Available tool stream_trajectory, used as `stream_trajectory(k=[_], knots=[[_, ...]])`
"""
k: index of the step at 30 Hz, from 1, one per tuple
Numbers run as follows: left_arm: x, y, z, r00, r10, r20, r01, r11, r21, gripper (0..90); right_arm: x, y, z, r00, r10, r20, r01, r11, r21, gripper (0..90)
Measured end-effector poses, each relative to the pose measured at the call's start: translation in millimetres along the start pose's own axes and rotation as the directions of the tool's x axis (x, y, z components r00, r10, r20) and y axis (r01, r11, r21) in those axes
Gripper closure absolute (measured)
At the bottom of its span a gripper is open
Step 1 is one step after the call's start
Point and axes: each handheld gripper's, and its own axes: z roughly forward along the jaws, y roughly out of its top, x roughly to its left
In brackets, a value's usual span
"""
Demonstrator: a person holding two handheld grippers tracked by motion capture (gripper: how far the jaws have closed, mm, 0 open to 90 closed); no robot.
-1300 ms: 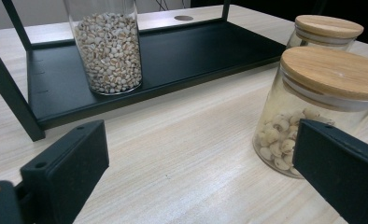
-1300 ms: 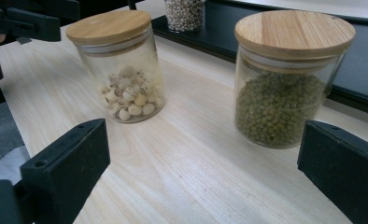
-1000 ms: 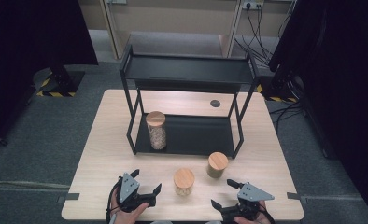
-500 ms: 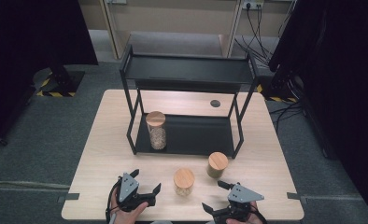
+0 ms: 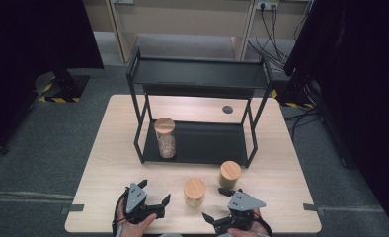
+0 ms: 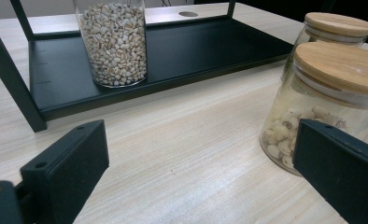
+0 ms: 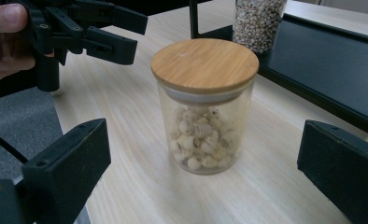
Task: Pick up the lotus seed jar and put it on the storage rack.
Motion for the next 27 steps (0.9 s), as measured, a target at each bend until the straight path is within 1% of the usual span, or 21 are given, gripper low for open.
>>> stream_trajectory(k=[4, 9, 14, 27], knots=[[-0.3, -0.1, -0.5, 1.0, 0.001, 0.0, -0.001, 1.0, -0.003, 3.3, 1.6, 5.9, 8.4, 0.9999, -0.016, -0.001, 0.016, 1.0, 0.001, 3.3], [-0.3, -0.2, 0.1, 1.0, 0.0, 0.003, 0.0, 1.0, 0.001, 3.3, 3.1, 11.3, 15.7, 0.9997, -0.02, 0.009, 0.02, 1.0, 0.005, 3.7], [-0.3, -0.4, 0.2, 1.0, 0.001, 0.005, -0.001, 1.0, 0.001, 3.3, 4.1, 17.1, 24.0, 0.9995, -0.031, 0.009, 0.031, 0.999, 0.011, 3.9], [-0.4, -0.4, -0.5, 1.0, 0.007, 0.003, -0.007, 1.0, -0.002, 3.3, 7.7, 29.3, 42.6, 0.9983, -0.042, 0.04, 0.039, 0.998, 0.056, 6.3]])
